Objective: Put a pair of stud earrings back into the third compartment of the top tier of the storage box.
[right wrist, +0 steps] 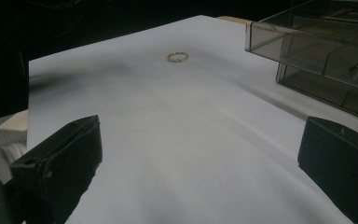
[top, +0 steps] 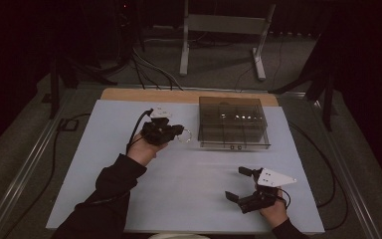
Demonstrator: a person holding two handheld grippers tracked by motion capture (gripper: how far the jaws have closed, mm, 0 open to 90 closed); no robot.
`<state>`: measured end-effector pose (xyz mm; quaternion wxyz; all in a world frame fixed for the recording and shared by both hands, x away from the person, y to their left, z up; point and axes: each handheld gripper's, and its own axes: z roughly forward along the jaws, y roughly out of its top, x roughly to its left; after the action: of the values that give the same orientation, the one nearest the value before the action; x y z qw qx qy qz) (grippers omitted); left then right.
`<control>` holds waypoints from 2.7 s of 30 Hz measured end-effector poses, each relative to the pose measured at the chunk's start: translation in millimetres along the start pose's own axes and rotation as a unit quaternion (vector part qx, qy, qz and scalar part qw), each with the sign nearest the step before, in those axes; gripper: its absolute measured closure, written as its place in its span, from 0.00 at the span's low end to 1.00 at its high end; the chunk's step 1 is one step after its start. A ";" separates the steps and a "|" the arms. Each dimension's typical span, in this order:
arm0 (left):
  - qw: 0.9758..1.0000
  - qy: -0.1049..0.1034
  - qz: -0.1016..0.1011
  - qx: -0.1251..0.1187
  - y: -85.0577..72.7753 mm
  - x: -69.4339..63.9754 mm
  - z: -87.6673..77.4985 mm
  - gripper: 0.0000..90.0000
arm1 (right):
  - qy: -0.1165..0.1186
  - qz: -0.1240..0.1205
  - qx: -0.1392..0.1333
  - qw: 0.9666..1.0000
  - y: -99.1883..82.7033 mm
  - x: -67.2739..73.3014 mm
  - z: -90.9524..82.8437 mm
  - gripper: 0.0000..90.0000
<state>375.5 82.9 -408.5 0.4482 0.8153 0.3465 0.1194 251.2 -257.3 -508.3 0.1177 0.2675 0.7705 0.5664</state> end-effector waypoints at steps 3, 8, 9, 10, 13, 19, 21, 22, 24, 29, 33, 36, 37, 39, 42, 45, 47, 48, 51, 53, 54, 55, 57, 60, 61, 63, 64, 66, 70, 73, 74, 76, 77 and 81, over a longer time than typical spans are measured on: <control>1.000 -0.006 0.007 -0.004 5.5 -5.9 0.6 0.97 | 0.000 -0.003 0.001 1.000 0.3 0.8 0.2 0.00; 1.000 -0.017 0.010 -0.007 13.6 -12.8 6.4 0.97 | 0.000 -0.001 0.000 1.000 0.1 0.5 0.1 0.00; 1.000 -0.017 0.010 -0.008 14.8 -13.8 7.5 0.97 | 0.000 -0.002 0.000 1.000 0.1 0.5 0.1 0.00; 1.000 -0.023 0.007 -0.009 16.7 -15.2 9.5 0.97 | 0.000 -0.001 0.000 1.000 0.1 0.4 0.0 0.00; 1.000 -0.028 0.010 -0.010 21.7 -19.3 14.4 0.97 | 0.000 -0.001 -0.002 1.000 0.3 0.6 -0.3 0.00; 0.999 -0.040 0.015 -0.012 33.4 -27.0 26.6 0.97 | 0.000 -0.001 -0.001 1.000 0.3 0.3 -0.4 0.00; 0.999 -0.048 0.011 -0.012 37.0 -28.8 30.9 0.97 | 0.000 -0.002 0.000 1.000 0.0 0.0 -0.4 0.00; 0.999 -0.049 0.013 -0.013 39.2 -30.6 33.5 0.97 | 0.000 0.000 -0.001 1.000 0.0 -0.2 -0.5 0.00; 0.998 -0.054 0.017 -0.014 43.1 -33.5 36.9 0.97 | -0.001 -0.001 -0.002 1.000 0.2 -0.3 -0.9 0.00; 0.998 -0.066 0.017 -0.017 52.4 -40.9 46.8 0.97 | -0.001 -0.002 0.000 1.000 0.0 -0.3 -0.5 0.00; 0.997 -0.073 0.028 -0.017 59.0 -49.9 54.8 0.97 | -0.001 -0.001 0.000 1.000 0.1 -0.4 -0.5 0.00; 0.996 -0.079 0.032 -0.016 62.9 -56.2 61.3 0.97 | -0.002 -0.001 -0.001 1.000 0.1 -0.6 -0.7 0.00; 0.996 -0.078 0.032 -0.016 64.3 -57.7 63.5 0.97 | -0.001 -0.002 0.000 1.000 0.0 -0.6 -0.7 0.00; 0.996 -0.081 0.031 -0.015 66.9 -60.4 68.1 0.97 | -0.002 -0.001 0.000 1.000 -0.1 -0.5 -1.0 0.00; 0.996 -0.085 0.036 -0.015 70.8 -65.4 75.5 0.97 | -0.002 -0.003 0.000 1.000 0.2 -0.4 -1.1 0.00; 0.995 -0.092 0.031 -0.016 73.6 -69.7 83.0 0.97 | 0.001 0.002 -0.003 1.000 0.7 -0.8 -0.7 0.00; 0.995 -0.094 0.035 -0.015 75.5 -73.6 89.4 0.97 | 0.002 0.002 -0.005 1.000 1.2 -0.9 -0.7 0.00; 0.995 -0.093 0.035 -0.016 76.3 -75.6 93.8 0.97 | 0.002 0.002 -0.004 1.000 1.2 -0.9 -0.7 0.00; 0.995 -0.096 0.027 -0.012 77.5 -78.0 103.3 0.97 | 0.002 0.003 -0.005 1.000 1.3 -0.8 -1.6 0.00; 0.995 -0.099 0.025 -0.011 78.2 -79.6 107.3 0.97 | 0.002 0.003 -0.006 1.000 1.4 -0.8 -1.9 0.00; 0.995 -0.101 0.024 -0.011 79.3 -82.2 112.8 0.97 | 0.002 0.002 -0.006 1.000 1.3 -0.9 -2.1 0.00; 0.995 -0.100 0.025 -0.010 80.4 -84.0 117.0 0.97 | 0.003 0.001 -0.005 1.000 1.1 -0.9 -2.1 0.00; 0.995 -0.100 0.023 -0.010 82.1 -86.5 123.4 0.97 | 0.004 0.002 -0.006 1.000 1.4 -1.2 -2.3 0.00; 0.995 -0.096 0.024 -0.007 85.8 -90.2 135.3 0.97 | 0.005 0.000 -0.005 1.000 1.3 -0.8 -2.3 0.00; 0.995 -0.097 0.024 -0.005 86.3 -90.9 138.2 0.97 | 0.005 -0.001 -0.004 1.000 1.2 -0.8 -2.4 0.00; 0.995 -0.097 0.022 -0.002 87.0 -92.9 145.9 0.97 | 0.005 0.000 -0.006 1.000 1.4 -0.8 -2.6 0.00; 0.995 -0.098 0.025 -0.004 86.9 -94.4 150.3 0.97 | 0.005 0.000 -0.006 1.000 1.4 -0.8 -2.7 0.00; 0.995 -0.093 0.028 -0.003 86.2 -95.9 156.8 0.97 | 0.006 -0.001 -0.004 1.000 1.1 -0.9 -2.7 0.00; 0.996 -0.094 0.006 0.000 83.4 -94.4 172.5 0.97 | 0.007 -0.001 -0.004 1.000 1.3 -0.8 -3.1 0.00; 0.995 -0.097 -0.001 -0.005 80.4 -93.9 177.2 0.90 | 0.007 -0.004 -0.001 1.000 1.2 -0.4 -3.2 0.00; 0.995 -0.100 -0.003 -0.004 79.6 -93.6 177.5 0.90 | 0.007 -0.004 -0.002 1.000 1.3 -0.2 -3.4 0.00; 0.995 -0.104 0.002 -0.006 79.8 -93.5 174.9 0.79 | 0.008 -0.006 -0.001 1.000 1.2 -0.2 -3.6 0.00; 0.994 -0.105 0.005 -0.008 80.1 -93.7 172.0 0.74 | 0.008 -0.006 0.000 1.000 1.0 -0.2 -3.7 0.00; 0.993 -0.117 0.018 -0.022 81.5 -94.0 157.6 0.60 | 0.008 -0.006 -0.001 1.000 1.1 -0.3 -3.7 0.00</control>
<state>423.6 -111.5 -421.1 0.5012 0.8199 0.2740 0.0391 250.0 -260.3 -506.1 0.1156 0.2581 0.7726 0.5685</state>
